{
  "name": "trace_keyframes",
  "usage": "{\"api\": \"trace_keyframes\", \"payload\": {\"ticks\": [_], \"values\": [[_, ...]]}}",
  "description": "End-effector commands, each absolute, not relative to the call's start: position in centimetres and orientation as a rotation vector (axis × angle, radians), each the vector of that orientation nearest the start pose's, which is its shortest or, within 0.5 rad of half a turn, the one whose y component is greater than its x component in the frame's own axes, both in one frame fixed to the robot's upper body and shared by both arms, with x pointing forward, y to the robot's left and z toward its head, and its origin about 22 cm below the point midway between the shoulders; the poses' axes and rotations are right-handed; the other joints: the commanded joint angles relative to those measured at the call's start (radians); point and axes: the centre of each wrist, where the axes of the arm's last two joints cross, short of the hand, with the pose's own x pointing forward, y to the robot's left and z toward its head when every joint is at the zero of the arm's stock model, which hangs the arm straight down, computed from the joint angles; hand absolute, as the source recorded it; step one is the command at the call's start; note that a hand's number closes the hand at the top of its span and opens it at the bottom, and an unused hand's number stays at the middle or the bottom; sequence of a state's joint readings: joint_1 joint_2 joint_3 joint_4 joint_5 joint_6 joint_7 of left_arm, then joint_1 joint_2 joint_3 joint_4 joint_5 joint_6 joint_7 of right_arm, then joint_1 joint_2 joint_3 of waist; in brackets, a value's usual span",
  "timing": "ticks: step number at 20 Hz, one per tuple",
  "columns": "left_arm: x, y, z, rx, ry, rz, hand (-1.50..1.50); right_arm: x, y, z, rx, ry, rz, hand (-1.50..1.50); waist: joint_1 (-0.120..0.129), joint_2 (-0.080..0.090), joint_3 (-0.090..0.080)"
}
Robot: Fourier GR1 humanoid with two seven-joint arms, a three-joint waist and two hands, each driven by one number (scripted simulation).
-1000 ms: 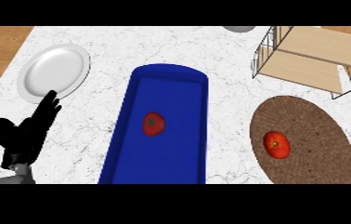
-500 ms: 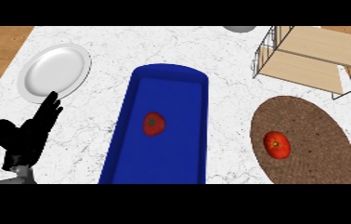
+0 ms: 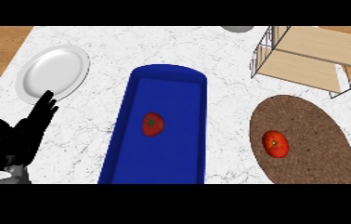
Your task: Pick the eggplant from the placemat and place it in the tiered shelf
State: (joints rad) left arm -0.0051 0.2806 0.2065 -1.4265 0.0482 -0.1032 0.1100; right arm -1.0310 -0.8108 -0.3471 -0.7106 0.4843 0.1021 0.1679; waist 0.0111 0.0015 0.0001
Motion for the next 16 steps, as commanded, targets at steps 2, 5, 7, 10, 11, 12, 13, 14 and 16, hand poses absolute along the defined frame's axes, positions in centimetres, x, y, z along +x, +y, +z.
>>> {"api": "trace_keyframes", "payload": {"ticks": [2,5,7,10,11,12,13,14,16], "values": [[23.8,36.3,-0.1,0.256,-1.335,-0.045,0.0,38.0,-45.5,31.4,-0.865,-1.503,0.134,-1.5,0.0,0.002,0.0],[23.7,35.8,0.3,0.257,-1.326,-0.028,0.0,36.2,-46.8,32.7,-0.797,-1.595,0.04,-1.5,-0.015,-0.004,0.0],[22.1,35.7,-0.3,0.258,-1.336,-0.037,0.0,34.8,-48.5,32.0,-0.788,-1.63,-0.033,-1.5,-0.017,-0.007,0.0],[23.3,35.5,0.3,0.251,-1.329,-0.036,0.0,31.3,-50.8,36.4,-0.755,-1.69,-0.044,-1.5,-0.021,-0.007,0.0],[22.5,35.3,0.9,0.263,-1.335,-0.037,0.0,30.4,-51.5,36.5,-0.764,-1.675,-0.065,-1.5,-0.016,-0.007,0.0],[22.7,34.8,-0.5,0.252,-1.307,-0.035,0.0,28.1,-53.2,38.1,-0.767,-1.676,-0.08,-1.5,-0.027,-0.007,0.0],[22.9,36.4,1.5,0.269,-1.329,-0.029,0.0,27.5,-53.7,37.0,-0.815,-1.677,-0.11,-1.5,-0.029,-0.009,0.0],[22.7,35.9,0.1,0.244,-1.329,-0.03,0.0,25.3,-55.1,38.6,-0.835,-1.658,-0.093,-1.5,-0.03,-0.006,0.0],[22.9,34.4,-0.2,0.272,-1.318,-0.032,0.0,23.0,-56.3,39.7,-0.864,-1.611,-0.144,-1.5,-0.031,-0.007,0.0]]}}
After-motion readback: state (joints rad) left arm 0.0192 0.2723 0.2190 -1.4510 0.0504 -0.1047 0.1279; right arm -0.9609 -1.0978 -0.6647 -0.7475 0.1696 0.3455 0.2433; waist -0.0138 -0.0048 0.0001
